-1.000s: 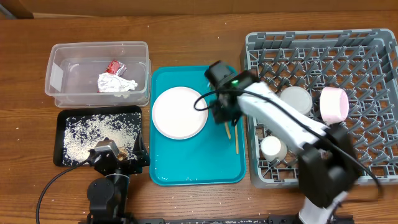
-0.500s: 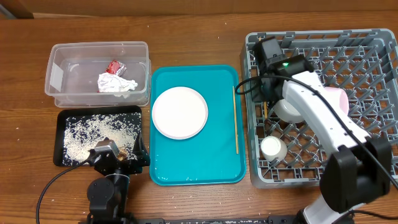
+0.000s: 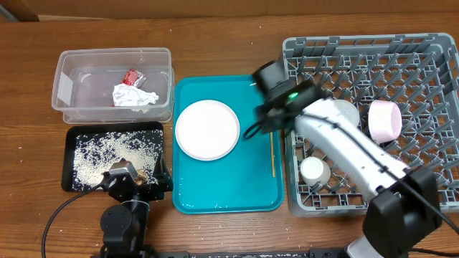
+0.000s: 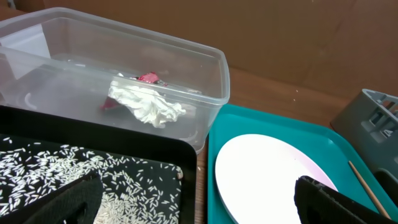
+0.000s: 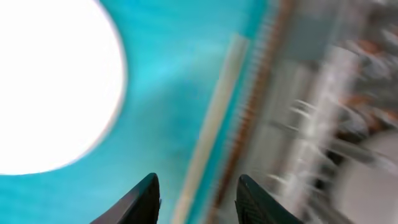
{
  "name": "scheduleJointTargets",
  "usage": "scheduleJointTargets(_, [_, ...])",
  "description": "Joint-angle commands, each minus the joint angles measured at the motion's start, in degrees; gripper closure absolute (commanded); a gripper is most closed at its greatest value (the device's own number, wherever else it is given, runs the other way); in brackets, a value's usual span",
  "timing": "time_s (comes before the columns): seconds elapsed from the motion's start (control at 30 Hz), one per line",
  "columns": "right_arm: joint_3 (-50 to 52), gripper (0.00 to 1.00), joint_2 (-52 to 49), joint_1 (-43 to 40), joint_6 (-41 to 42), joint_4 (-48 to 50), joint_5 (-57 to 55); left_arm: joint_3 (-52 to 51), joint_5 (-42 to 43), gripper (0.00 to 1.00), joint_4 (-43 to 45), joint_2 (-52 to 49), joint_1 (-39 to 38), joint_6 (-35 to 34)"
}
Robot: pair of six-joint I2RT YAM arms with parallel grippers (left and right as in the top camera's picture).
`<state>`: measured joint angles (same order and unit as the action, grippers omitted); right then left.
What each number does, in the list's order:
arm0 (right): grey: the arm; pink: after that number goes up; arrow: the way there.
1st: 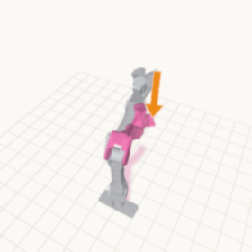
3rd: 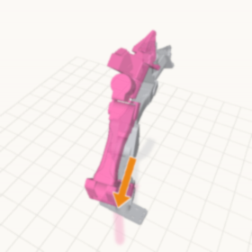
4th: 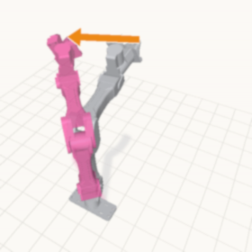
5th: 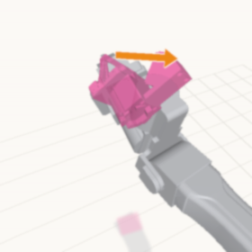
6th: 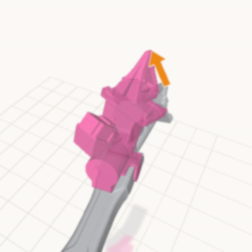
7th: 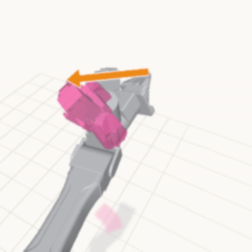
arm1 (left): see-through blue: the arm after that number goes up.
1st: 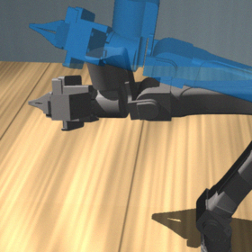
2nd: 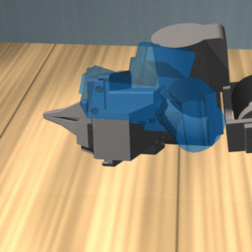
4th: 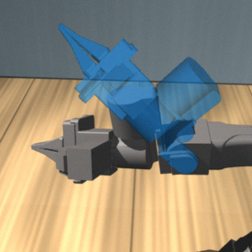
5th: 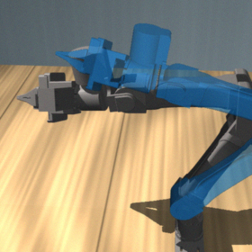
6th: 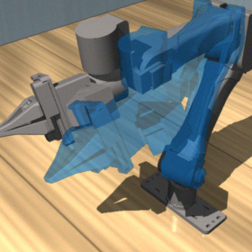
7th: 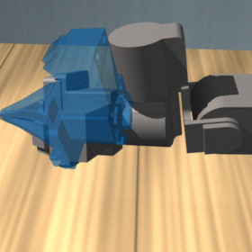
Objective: Sort waste into correct bins and load items into the dishwasher
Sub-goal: 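Carry the chopsticks into the rack and release them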
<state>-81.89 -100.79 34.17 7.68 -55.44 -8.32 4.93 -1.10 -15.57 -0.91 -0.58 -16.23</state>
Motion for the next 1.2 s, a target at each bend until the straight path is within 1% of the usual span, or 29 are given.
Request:
scheduleJointTargets(0.0, [2.64,0.57,-1.62,2.84,0.79,2.78,0.7,-0.22,-0.37,0.0,0.2,0.66,0.57,-0.5])
scheduleJointTargets(0.1, [5.62,0.57,-4.63,4.26,4.81,6.62,-4.07,-0.22,-0.37,0.0,0.2,0.66,0.57,-0.5])
scheduleJointTargets(0.2, [6.8,0.57,-7.28,4.26,9.18,8.07,-9.35,-0.22,-0.37,0.0,0.2,0.66,0.57,-0.5])
scheduleJointTargets(0.37, [6.88,0.57,-10.45,3.34,9.35,9.73,-9.88,-0.22,-0.37,0.0,0.2,0.66,0.57,-0.5])
scheduleJointTargets(0.67, [6.93,0.57,-15.08,0.52,9.31,9.9,-9.51,-0.22,-0.37,0.0,0.2,0.66,0.57,-0.5])
scheduleJointTargets(0.7, [6.95,0.59,-15.3,0.33,9.27,9.88,-8.5,-0.22,-0.37,0.0,0.2,0.66,0.57,-0.5])
scheduleJointTargets(0.8, [6.95,0.73,-15.32,0.24,7.91,9.97,-3.54,-0.22,-0.37,0.0,0.2,0.66,0.57,-0.5])
scheduleJointTargets(0.87, [6.95,0.78,-15.32,0.39,6.27,9.9,-0.74,-0.22,-0.37,0.0,0.2,0.66,0.57,-0.5])
scheduleJointTargets(0.97, [6.93,0.81,-15.32,0.76,5.79,9.05,0.7,-0.22,-0.37,0.0,0.2,0.66,0.57,-0.5])
scheduleJointTargets(1.0, [6.93,0.86,-15.32,0.81,5.81,8.74,0.7,-0.22,-0.39,0.0,0.2,0.66,0.57,-0.5])
scheduleJointTargets(1.03, [6.88,0.93,-15.3,0.81,5.86,8.57,0.72,-0.22,-0.37,0.0,0.2,0.66,0.57,-0.5])
scheduleJointTargets(1.07, [6.73,0.96,-15.26,0.81,5.88,8.39,0.72,-0.22,-0.37,0.0,0.2,0.66,0.57,-0.5])
scheduleJointTargets(1.17, [5.01,0.96,-14.21,0.79,7.48,6.93,0.72,-0.22,-0.37,0.0,0.2,0.66,0.57,-0.5])
